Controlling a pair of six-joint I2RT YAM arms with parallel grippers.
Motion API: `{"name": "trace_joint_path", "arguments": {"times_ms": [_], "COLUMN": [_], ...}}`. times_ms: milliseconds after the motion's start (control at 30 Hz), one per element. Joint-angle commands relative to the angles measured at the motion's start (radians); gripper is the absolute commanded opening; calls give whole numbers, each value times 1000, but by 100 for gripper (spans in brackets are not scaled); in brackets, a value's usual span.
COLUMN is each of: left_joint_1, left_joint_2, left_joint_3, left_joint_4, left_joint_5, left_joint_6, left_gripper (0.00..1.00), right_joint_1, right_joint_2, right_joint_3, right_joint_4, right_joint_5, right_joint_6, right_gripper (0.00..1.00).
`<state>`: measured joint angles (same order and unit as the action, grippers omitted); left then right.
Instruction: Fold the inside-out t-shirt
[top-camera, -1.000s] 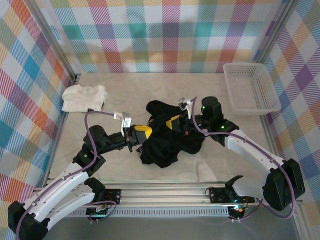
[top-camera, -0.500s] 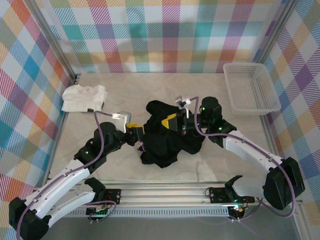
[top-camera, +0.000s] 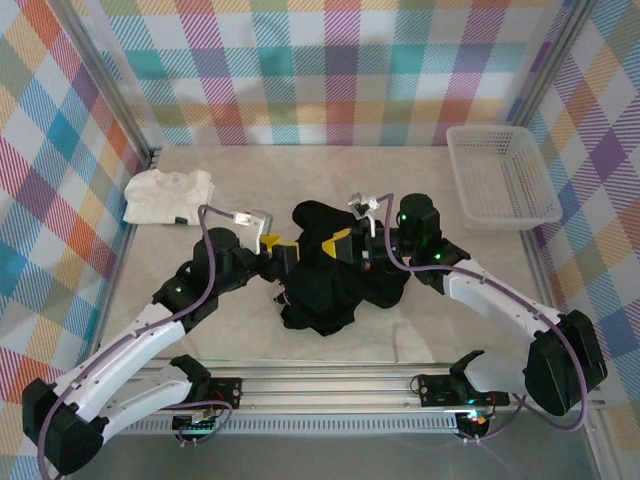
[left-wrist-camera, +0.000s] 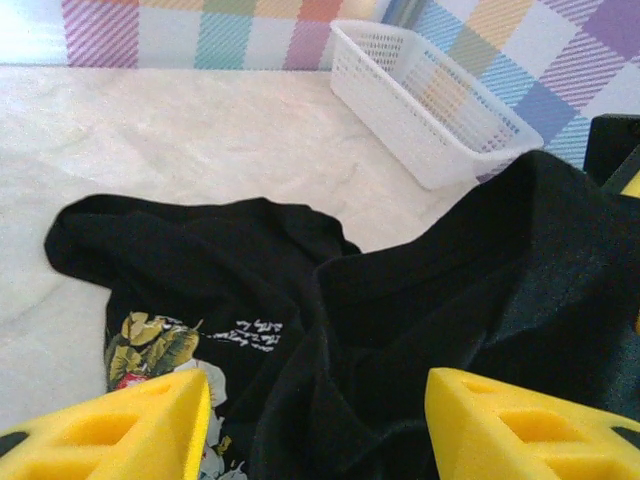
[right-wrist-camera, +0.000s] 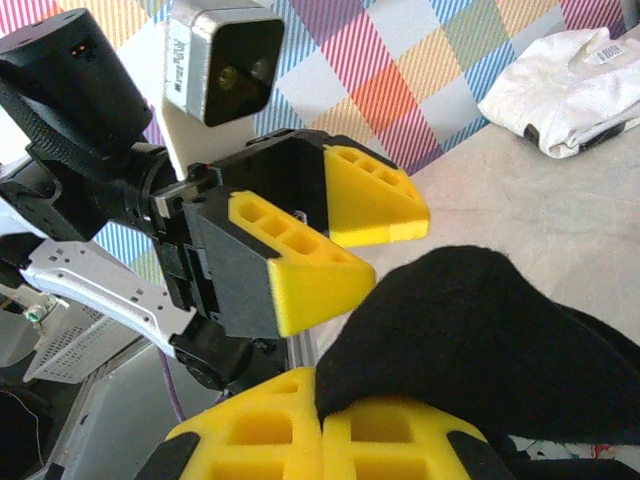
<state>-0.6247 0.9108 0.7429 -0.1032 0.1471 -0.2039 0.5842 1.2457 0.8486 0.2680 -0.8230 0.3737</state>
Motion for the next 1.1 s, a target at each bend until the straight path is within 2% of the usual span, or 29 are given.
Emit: {"name": "trace_joint_path", "arguments": {"times_ms": [0, 67, 133, 300, 367, 500, 633, 733, 933, 1067], "left_joint_1": [4, 4, 4, 3, 6, 9, 22, 33, 56, 56], "left_joint_2": [38, 59, 74, 53, 15, -132, -249, -293, -366, -348], "left_joint_3": [46, 58, 64, 58, 47, -19, -66, -71, -90, -99], "left_joint_4": [7, 5, 9, 45, 63, 205, 335, 307, 200, 122], "left_joint_5": [51, 59, 63, 42, 43, 134, 200, 167, 46, 101], "left_joint_6": [18, 19, 19, 15, 10, -52, -143, -167, -182, -110], "left_gripper": [57, 51, 42, 7, 0, 0, 0, 0, 0, 0], "right_joint_1": [6, 6, 6, 6, 6, 5, 5, 5, 5, 5], "right_joint_2": [-14, -17, -21, -35, -55, -100, -120, -124, -151, -159], "right_joint_3": [10, 8, 4, 2, 16, 47, 22, 9, -22, -59], "right_joint_4": [0, 0, -2, -58, -143, -239, -139, -132, -170, -97], "right_joint_5": [-11, -8, -6, 25, 97, 252, 197, 173, 209, 157], "right_joint_6": [-29, -30, -33, -69, -103, -138, -124, -148, -174, -132], "right_gripper": [0, 0, 0, 0, 0, 0, 0, 0, 0, 0]}}
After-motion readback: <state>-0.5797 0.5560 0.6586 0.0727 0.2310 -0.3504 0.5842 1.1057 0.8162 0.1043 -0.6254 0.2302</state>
